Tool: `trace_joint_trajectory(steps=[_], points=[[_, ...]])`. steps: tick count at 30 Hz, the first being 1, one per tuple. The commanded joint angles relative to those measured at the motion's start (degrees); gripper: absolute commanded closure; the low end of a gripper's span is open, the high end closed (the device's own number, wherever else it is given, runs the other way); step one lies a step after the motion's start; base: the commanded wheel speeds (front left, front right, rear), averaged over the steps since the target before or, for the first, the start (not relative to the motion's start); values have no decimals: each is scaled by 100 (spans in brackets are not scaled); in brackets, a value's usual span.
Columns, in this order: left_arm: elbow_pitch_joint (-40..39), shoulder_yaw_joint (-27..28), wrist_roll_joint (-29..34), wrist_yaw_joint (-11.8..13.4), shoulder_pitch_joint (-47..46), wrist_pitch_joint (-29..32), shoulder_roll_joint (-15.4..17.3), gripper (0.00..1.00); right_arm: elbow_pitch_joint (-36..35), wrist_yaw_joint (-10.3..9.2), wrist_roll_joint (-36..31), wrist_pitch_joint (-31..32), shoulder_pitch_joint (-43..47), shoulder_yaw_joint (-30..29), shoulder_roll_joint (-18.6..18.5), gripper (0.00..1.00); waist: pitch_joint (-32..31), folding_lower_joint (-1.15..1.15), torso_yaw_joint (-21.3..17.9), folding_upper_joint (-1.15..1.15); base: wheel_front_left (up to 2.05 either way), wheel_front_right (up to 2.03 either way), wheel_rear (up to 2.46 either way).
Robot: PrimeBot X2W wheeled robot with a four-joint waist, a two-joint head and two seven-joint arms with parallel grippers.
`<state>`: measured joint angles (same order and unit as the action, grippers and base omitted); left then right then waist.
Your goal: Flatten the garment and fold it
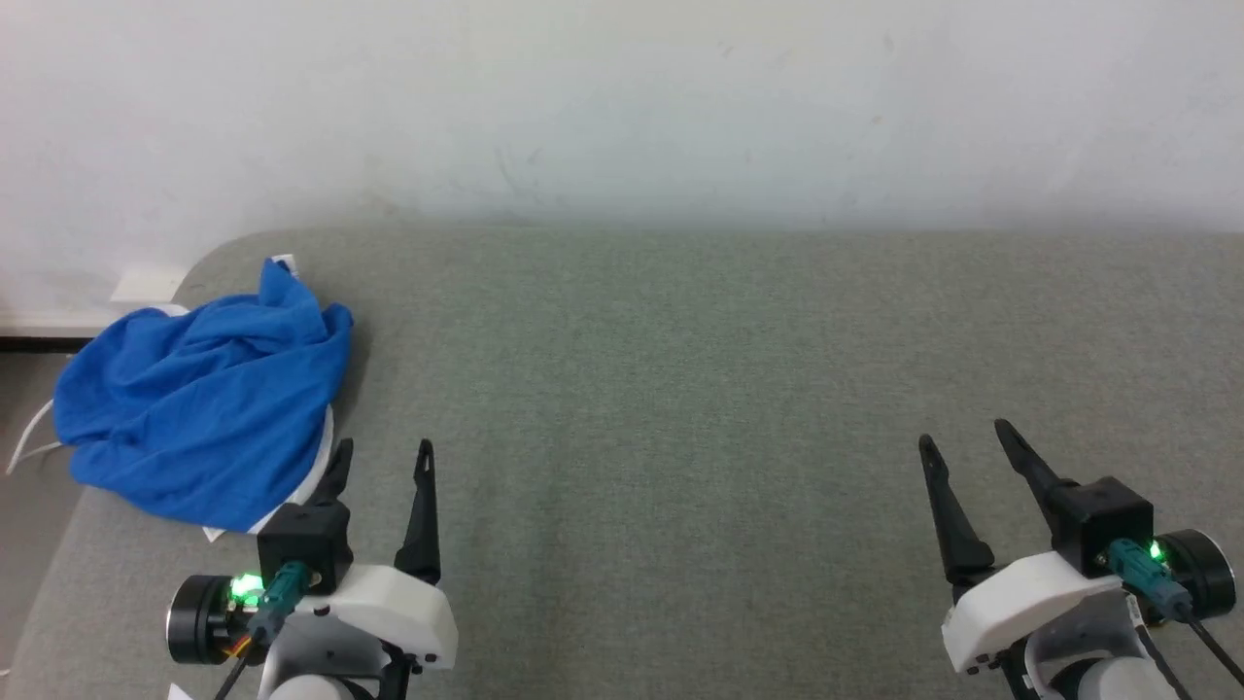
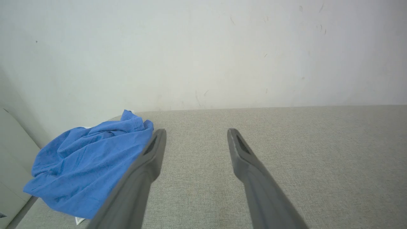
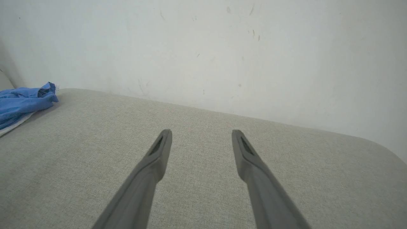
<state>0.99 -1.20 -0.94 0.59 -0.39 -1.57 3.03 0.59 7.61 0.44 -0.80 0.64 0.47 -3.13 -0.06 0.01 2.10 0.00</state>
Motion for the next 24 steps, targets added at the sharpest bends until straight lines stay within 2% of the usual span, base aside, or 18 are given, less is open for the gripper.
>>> trace_joint_trajectory(steps=[1,24], points=[[24,-15,-63,42,-59,-51,23,0,13,-2,-1,-66,-40,26,3,0,-6,0,78,0,0,0,0],[25,-79,-229,221,8,-327,122,0,92,-4,36,-225,-159,217,8,0,-19,0,937,0,0,0,0]])
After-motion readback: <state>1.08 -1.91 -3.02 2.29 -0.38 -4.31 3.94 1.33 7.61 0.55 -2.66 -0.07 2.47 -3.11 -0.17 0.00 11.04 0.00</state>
